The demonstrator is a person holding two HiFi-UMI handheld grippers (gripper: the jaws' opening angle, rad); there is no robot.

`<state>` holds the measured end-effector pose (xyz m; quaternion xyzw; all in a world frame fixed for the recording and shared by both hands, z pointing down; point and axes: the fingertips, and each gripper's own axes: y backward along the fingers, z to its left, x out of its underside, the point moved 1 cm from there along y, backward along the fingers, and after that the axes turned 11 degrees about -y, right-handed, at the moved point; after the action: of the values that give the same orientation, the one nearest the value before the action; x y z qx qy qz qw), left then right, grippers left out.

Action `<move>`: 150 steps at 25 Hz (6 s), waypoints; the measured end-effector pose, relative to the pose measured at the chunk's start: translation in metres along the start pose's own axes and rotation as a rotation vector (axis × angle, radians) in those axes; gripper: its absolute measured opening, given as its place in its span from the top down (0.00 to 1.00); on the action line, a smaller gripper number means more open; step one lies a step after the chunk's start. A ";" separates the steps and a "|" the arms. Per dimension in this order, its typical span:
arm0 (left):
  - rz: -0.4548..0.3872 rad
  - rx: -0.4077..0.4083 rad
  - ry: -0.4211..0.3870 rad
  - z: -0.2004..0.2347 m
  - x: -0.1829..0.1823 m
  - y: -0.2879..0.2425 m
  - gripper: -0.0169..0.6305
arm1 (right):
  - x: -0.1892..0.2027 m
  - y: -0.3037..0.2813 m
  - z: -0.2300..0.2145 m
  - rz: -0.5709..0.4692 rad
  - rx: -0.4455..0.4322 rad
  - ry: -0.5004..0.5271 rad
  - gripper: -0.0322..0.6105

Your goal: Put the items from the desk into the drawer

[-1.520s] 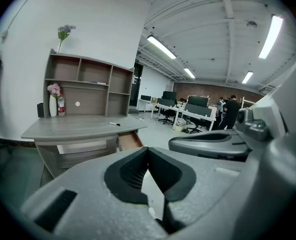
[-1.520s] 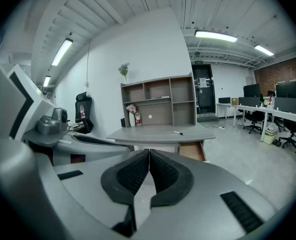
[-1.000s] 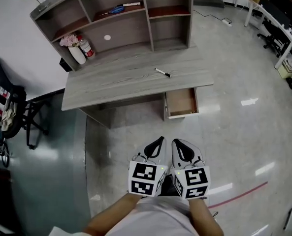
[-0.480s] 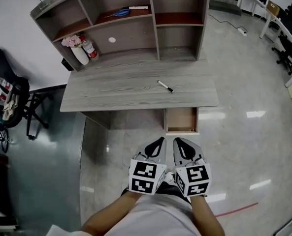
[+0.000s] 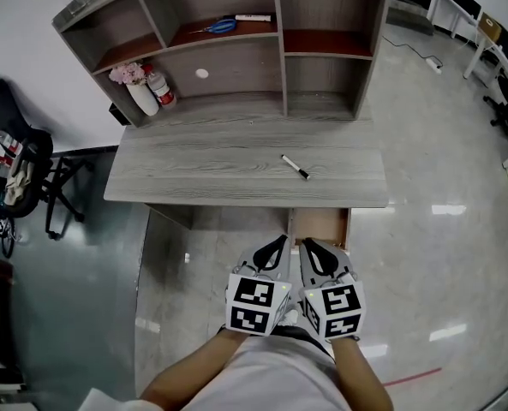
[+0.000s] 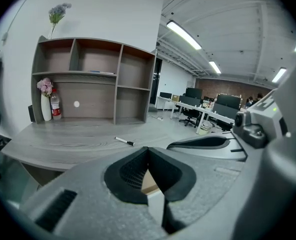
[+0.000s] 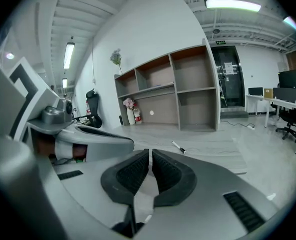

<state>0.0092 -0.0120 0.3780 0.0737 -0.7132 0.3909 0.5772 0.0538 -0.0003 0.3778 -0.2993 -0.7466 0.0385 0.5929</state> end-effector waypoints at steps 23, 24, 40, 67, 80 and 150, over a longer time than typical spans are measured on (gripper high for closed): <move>0.066 0.115 -0.017 0.114 -0.025 -0.164 0.97 | -0.007 -0.193 -0.114 0.228 0.131 0.089 0.91; 0.069 0.122 -0.018 0.117 -0.025 -0.168 0.97 | -0.005 -0.199 -0.115 0.237 0.126 0.085 0.85; 0.107 0.145 0.006 0.151 -0.017 -0.196 0.97 | 0.021 -0.248 -0.146 0.358 0.142 0.083 0.85; 0.131 -0.068 0.106 0.067 0.028 -0.123 0.97 | 0.061 -0.129 -0.105 0.308 -0.035 0.085 0.89; 0.135 -0.127 0.172 0.033 0.062 -0.094 0.97 | 0.104 -0.083 -0.102 0.307 -0.058 0.088 0.89; 0.029 -0.085 0.139 -0.014 0.024 -0.087 0.97 | 0.012 -0.043 -0.099 0.067 -0.032 0.007 0.95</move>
<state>0.0610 -0.0540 0.4409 0.0115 -0.6884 0.3728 0.6221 0.1251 -0.0588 0.4353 -0.3336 -0.7347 0.0453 0.5890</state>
